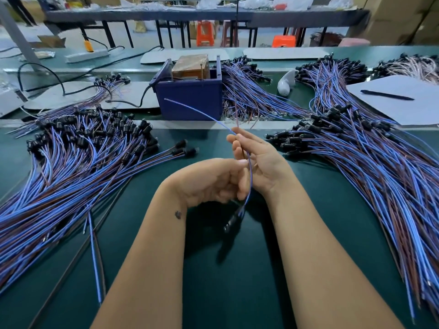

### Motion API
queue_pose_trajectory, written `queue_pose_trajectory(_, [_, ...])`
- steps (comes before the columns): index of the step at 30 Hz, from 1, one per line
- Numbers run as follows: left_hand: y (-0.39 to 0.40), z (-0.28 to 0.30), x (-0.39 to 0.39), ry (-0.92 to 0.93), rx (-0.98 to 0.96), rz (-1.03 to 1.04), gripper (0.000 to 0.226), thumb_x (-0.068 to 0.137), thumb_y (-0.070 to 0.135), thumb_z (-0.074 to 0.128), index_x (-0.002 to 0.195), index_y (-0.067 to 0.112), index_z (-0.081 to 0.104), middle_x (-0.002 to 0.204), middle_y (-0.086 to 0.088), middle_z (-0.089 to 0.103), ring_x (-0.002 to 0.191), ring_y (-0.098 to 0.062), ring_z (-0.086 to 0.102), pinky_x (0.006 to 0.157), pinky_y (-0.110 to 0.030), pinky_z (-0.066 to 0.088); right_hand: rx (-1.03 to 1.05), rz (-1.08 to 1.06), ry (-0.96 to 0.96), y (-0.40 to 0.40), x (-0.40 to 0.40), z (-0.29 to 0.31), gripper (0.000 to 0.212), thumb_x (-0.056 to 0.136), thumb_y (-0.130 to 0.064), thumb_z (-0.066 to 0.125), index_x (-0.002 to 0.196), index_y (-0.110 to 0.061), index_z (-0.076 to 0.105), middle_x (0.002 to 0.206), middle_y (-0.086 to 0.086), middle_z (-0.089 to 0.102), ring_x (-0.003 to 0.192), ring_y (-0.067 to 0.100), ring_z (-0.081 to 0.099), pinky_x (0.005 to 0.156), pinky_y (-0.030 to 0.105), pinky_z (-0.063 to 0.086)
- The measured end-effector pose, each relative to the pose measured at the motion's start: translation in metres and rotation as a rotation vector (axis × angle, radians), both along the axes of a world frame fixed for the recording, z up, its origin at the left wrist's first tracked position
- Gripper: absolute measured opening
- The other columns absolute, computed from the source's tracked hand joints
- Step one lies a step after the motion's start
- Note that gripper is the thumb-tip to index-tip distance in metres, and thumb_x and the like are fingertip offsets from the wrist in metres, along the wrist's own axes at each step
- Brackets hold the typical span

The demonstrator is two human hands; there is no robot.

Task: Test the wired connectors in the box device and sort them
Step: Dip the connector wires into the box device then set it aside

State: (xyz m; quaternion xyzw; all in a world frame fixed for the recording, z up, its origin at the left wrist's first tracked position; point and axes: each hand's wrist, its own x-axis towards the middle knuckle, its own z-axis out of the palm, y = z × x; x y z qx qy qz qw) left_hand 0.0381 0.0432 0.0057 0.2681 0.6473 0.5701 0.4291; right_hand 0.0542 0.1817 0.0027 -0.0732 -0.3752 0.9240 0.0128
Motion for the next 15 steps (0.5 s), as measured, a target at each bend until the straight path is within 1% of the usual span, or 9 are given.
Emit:
queue_pose_trajectory(2, [-0.003, -0.002, -0.007, -0.042, 0.021, 0.297, 0.047, 0.099, 0.033, 0.042, 0.058, 0.019, 0.057, 0.063, -0.001, 0.059, 0.045, -0.008, 0.035, 0.041, -0.015, 0.027, 0.08, 0.013, 0.002, 0.0, 0.0, -0.001, 0.017, 0.095, 0.006, 0.051, 0.095, -0.005, 0.064, 0.073, 0.007, 0.073, 0.053, 0.007, 0.063, 0.053, 0.013, 0.053])
queue_pose_trajectory(3, [-0.003, -0.004, -0.011, -0.064, 0.064, 0.484, 0.043, 0.101, 0.027, 0.042, 0.063, 0.015, 0.058, 0.065, -0.003, 0.059, 0.044, -0.007, 0.038, 0.04, -0.014, 0.03, 0.135, 0.018, 0.005, -0.001, 0.0, -0.002, 0.017, 0.094, 0.006, 0.051, 0.096, -0.005, 0.064, 0.072, 0.007, 0.073, 0.053, 0.007, 0.064, 0.053, 0.014, 0.053])
queue_pose_trajectory(4, [-0.003, -0.004, -0.014, -0.06, 0.11, 0.647, 0.037, 0.101, 0.021, 0.041, 0.071, 0.012, 0.06, 0.071, -0.005, 0.06, 0.045, -0.008, 0.043, 0.041, -0.015, 0.036, 0.198, 0.023, 0.011, -0.003, 0.0, -0.002, 0.016, 0.094, 0.006, 0.052, 0.096, -0.005, 0.063, 0.071, 0.007, 0.073, 0.054, 0.008, 0.065, 0.053, 0.015, 0.054])
queue_pose_trajectory(5, [-0.002, -0.005, -0.017, -0.03, 0.141, 0.758, 0.031, 0.101, 0.017, 0.041, 0.081, 0.011, 0.063, 0.079, -0.007, 0.061, 0.051, -0.009, 0.05, 0.045, -0.016, 0.043, 0.263, 0.024, 0.019, -0.006, -0.001, -0.003, 0.014, 0.094, 0.005, 0.053, 0.096, -0.005, 0.063, 0.071, 0.007, 0.073, 0.054, 0.01, 0.066, 0.053, 0.017, 0.054])
queue_pose_trajectory(6, [-0.002, -0.006, -0.019, 0.01, 0.16, 0.816, 0.028, 0.102, 0.014, 0.039, 0.091, 0.011, 0.064, 0.086, -0.007, 0.062, 0.058, -0.011, 0.056, 0.052, -0.018, 0.049, 0.327, 0.022, 0.025, -0.008, -0.001, -0.003, 0.012, 0.095, 0.002, 0.053, 0.095, -0.005, 0.063, 0.071, 0.007, 0.073, 0.055, 0.011, 0.066, 0.053, 0.018, 0.054])
queue_pose_trajectory(8, [0.0, -0.011, -0.022, 0.085, 0.192, 0.846, 0.027, 0.104, 0.013, 0.037, 0.101, 0.012, 0.064, 0.089, -0.005, 0.066, 0.072, -0.013, 0.063, 0.062, -0.022, 0.055, 0.436, 0.008, 0.026, -0.013, -0.002, -0.004, 0.012, 0.096, -0.001, 0.053, 0.091, -0.006, 0.062, 0.069, 0.006, 0.072, 0.053, 0.013, 0.065, 0.053, 0.021, 0.054])
queue_pose_trajectory(11, [0.004, -0.015, -0.02, 0.191, 0.16, 0.839, 0.028, 0.103, 0.012, 0.042, 0.1, 0.009, 0.069, 0.081, -0.006, 0.068, 0.071, -0.017, 0.062, 0.065, -0.03, 0.055, 0.612, -0.02, 0.019, -0.023, -0.002, -0.005, 0.016, 0.097, -0.003, 0.052, 0.084, -0.008, 0.061, 0.066, 0.006, 0.069, 0.051, 0.014, 0.063, 0.049, 0.021, 0.051])
queue_pose_trajectory(13, [0.006, -0.017, -0.019, 0.235, 0.138, 0.83, 0.028, 0.102, 0.012, 0.044, 0.1, 0.005, 0.071, 0.085, -0.013, 0.069, 0.072, -0.02, 0.06, 0.071, -0.035, 0.052, 0.726, -0.059, 0.029, -0.028, -0.001, -0.007, 0.016, 0.096, -0.005, 0.054, 0.083, -0.008, 0.062, 0.068, 0.003, 0.068, 0.053, 0.015, 0.062, 0.05, 0.021, 0.051])
queue_pose_trajectory(15, [0.005, -0.017, -0.019, 0.265, 0.131, 0.855, 0.027, 0.102, 0.013, 0.046, 0.098, 0.007, 0.073, 0.093, -0.014, 0.073, 0.079, -0.024, 0.065, 0.077, -0.037, 0.054, 0.828, -0.131, 0.05, -0.031, -0.002, -0.01, 0.015, 0.094, -0.006, 0.058, 0.082, -0.009, 0.066, 0.073, 0.001, 0.069, 0.063, 0.016, 0.062, 0.057, 0.025, 0.052])
